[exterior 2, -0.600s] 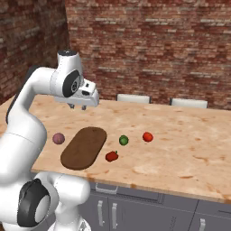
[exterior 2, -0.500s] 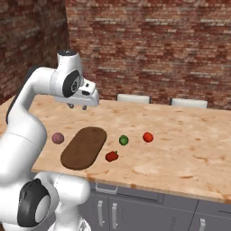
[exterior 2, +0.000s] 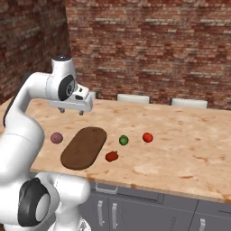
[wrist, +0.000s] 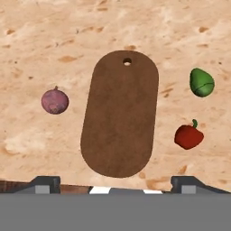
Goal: Place the avocado, onion, tomato, and bell pepper on the cutting board.
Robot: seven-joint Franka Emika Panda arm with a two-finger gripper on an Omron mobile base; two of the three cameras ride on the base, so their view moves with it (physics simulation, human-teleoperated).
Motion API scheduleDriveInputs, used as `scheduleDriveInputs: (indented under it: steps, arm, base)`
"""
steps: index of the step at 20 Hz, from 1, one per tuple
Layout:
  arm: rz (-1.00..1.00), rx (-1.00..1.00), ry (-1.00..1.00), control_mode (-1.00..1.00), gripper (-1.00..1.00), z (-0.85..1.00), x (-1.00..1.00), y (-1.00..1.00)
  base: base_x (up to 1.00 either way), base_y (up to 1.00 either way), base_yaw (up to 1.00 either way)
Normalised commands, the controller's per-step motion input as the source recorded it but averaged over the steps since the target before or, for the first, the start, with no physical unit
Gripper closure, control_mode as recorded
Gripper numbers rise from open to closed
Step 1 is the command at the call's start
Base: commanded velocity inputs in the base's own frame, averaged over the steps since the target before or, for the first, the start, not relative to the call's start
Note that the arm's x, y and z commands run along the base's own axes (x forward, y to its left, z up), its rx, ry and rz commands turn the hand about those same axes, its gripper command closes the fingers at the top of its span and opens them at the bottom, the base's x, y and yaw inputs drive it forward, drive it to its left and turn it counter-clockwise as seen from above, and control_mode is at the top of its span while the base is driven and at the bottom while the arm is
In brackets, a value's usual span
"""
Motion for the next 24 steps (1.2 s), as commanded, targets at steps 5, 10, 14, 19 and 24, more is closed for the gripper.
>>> scheduleDriveInputs:
  steps: [5,10,14,19,24]
  arm:
    - [0.0,0.0,0.07,-1.0,-1.0,-0.2,0.0,0.3]
    - [0.0,0.0,0.06,-1.0,-1.0,-0.24,0.0,0.33]
    - [0.0,0.0,0.07,-1.0,-1.0,-0.34,0.08,0.57]
    - [0.0,0.0,0.08,-1.0,-1.0,-0.37,0.13,0.46]
    - [0.01,0.0,0.03,-1.0,-1.0,-0.48,0.19,0.39]
  base:
    - [0.0,0.0,0.0]
    - [0.0,0.0,0.0]
    - [0.0,0.0,0.0]
    - [0.0,0.0,0.0]
    - [0.0,0.0,0.0]
